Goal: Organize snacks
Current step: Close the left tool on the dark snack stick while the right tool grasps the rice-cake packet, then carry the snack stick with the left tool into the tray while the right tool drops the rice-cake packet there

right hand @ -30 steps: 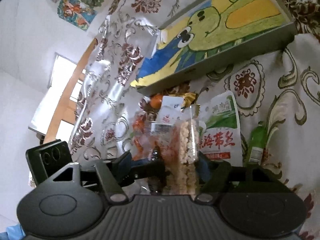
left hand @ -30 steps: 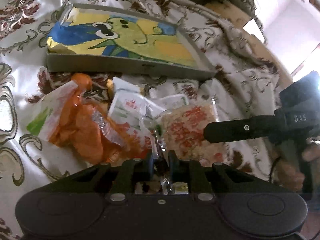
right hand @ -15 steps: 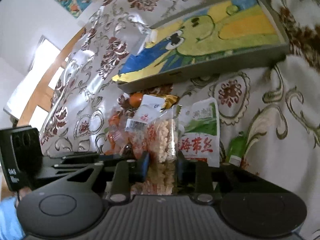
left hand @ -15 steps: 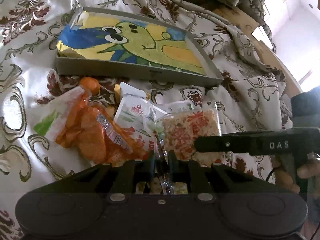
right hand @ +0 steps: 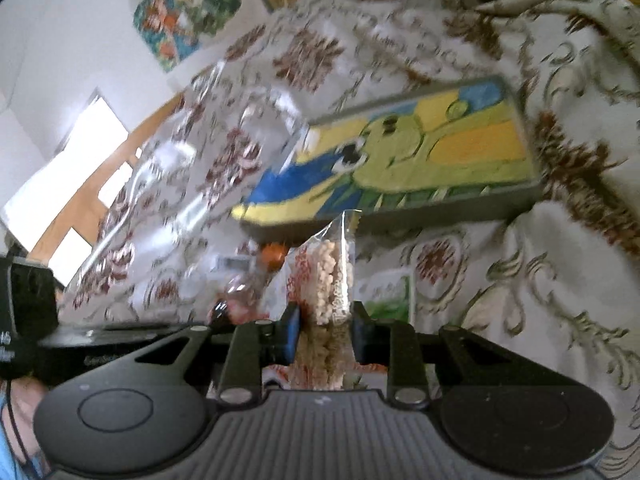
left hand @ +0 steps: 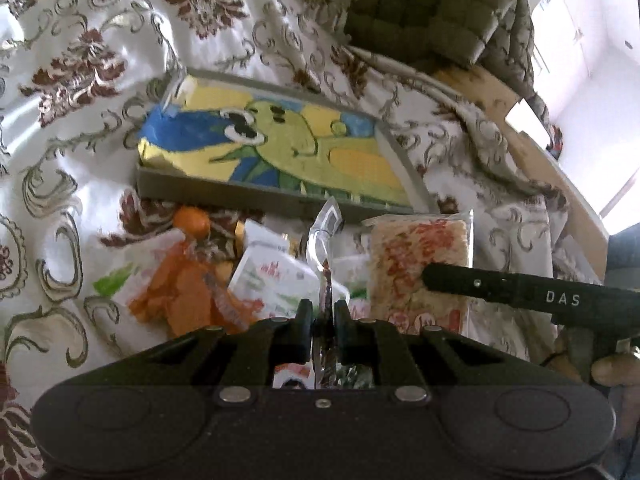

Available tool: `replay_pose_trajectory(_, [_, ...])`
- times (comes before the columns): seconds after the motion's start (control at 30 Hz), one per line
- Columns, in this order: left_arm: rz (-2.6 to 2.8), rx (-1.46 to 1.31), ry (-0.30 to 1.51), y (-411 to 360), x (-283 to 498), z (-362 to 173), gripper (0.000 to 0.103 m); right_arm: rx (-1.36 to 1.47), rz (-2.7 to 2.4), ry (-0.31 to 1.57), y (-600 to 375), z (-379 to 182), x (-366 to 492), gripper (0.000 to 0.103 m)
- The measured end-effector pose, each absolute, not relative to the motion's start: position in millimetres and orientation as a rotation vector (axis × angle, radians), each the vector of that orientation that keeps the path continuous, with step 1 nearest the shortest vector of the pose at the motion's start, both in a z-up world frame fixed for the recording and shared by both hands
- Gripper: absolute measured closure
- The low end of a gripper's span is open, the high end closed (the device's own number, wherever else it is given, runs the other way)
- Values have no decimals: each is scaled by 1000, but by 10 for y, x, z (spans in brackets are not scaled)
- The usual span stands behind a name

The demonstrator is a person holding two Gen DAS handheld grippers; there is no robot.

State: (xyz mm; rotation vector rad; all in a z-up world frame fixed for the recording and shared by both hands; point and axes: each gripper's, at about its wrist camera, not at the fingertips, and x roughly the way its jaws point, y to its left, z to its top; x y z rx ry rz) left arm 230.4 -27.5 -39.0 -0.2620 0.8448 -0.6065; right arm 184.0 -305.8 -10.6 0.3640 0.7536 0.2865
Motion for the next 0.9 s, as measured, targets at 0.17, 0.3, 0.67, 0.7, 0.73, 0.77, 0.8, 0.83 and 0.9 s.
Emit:
replay_pose_trajectory(0.17, [-570, -346, 787, -303, 2444, -236, 92, 417, 232, 650, -3260, -23, 1981, 74])
replay_pose_trajectory(0.3, [-543, -356, 741, -394, 2717, -68, 92, 491, 190, 600, -3471, -27, 2165, 74])
replay_pose_trajectory(0.67, [-497, -367, 712, -912, 3661, -48, 92, 637, 120, 534, -3791, -180, 2862, 74])
replay_pose_trajectory(0.7, [-493, -363, 718, -960, 3724, -75, 92, 632, 112, 534, -3797, -206, 2925, 74])
replay_pose_trajectory(0.73, [-490, -359, 723, -1003, 3780, -106, 92, 621, 103, 536, -3789, -225, 2992, 74])
replay_pose_trajectory(0.77, [-488, -359, 731, -1046, 3838, -138, 92, 610, 97, 538, -3781, -241, 3033, 74])
replay_pose_trajectory(0.8, [-486, -364, 740, -1081, 3895, -175, 92, 598, 92, 540, -3769, -263, 3084, 74])
replay_pose_trajectory(0.83, [-486, -371, 748, -1102, 3942, -210, 92, 592, 91, 541, -3757, -281, 3108, 74])
replay_pose_trajectory(0.9, [-484, -386, 766, -1151, 4038, -283, 92, 595, 92, 542, -3748, -321, 3178, 74])
